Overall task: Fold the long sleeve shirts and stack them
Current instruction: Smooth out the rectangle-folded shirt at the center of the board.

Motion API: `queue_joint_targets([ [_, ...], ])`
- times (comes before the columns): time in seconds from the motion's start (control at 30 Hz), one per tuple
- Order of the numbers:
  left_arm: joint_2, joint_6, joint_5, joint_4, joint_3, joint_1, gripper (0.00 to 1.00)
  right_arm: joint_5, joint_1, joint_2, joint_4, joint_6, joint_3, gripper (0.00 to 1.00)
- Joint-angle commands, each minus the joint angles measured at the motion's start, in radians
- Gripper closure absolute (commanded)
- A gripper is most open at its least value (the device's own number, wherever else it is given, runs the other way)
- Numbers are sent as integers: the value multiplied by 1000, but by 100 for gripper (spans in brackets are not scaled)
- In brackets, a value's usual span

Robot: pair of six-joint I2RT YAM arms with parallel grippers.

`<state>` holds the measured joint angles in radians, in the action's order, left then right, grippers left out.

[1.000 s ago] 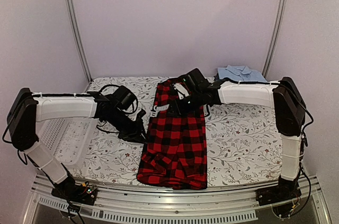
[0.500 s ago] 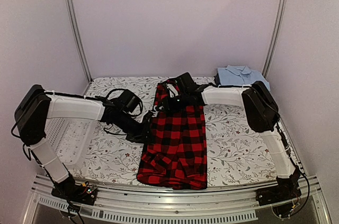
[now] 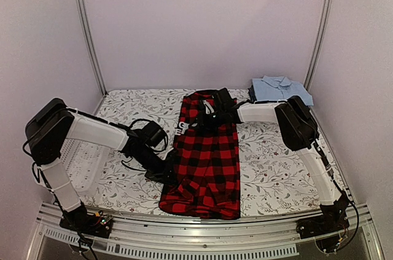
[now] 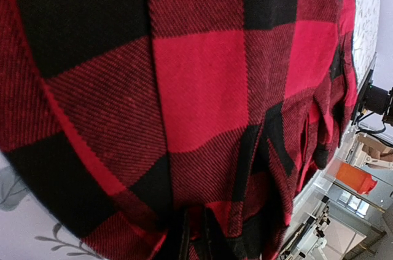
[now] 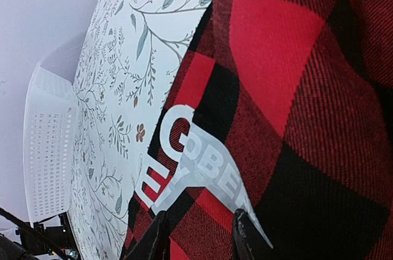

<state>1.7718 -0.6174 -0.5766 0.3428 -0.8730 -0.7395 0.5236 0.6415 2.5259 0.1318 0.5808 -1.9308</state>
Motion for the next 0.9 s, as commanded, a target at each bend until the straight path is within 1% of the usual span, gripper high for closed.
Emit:
queue_joint_targets([
  [0.0, -14, 18, 52, 53, -2, -17, 90, -6, -14, 45, -6, 28, -23, 67],
  [0.23, -51, 27, 84, 109, -44, -14, 89, -30, -35, 1, -5, 13, -69, 65],
  [0.37, -63, 33, 109, 134, -70, -12, 88, -7, -48, 31, -30, 42, -124, 65],
  [0.43, -69, 41, 133, 152, -108, 5, 87, 10, -48, 37, -57, 59, -122, 65],
  [0.6, -37, 51, 183, 165, -267, 83, 85, 16, -48, 10, -82, 71, -78, 65],
  [0.7, 32, 51, 217, 149, -383, 132, 85, 5, -42, -39, -103, 60, 7, 65],
  [0.77, 91, 45, 211, 110, -482, 171, 85, -4, -42, -102, -123, 56, 73, 64],
  [0.87, 203, 45, 233, 64, -625, 199, 86, -12, -42, -152, -124, 40, 128, 64],
])
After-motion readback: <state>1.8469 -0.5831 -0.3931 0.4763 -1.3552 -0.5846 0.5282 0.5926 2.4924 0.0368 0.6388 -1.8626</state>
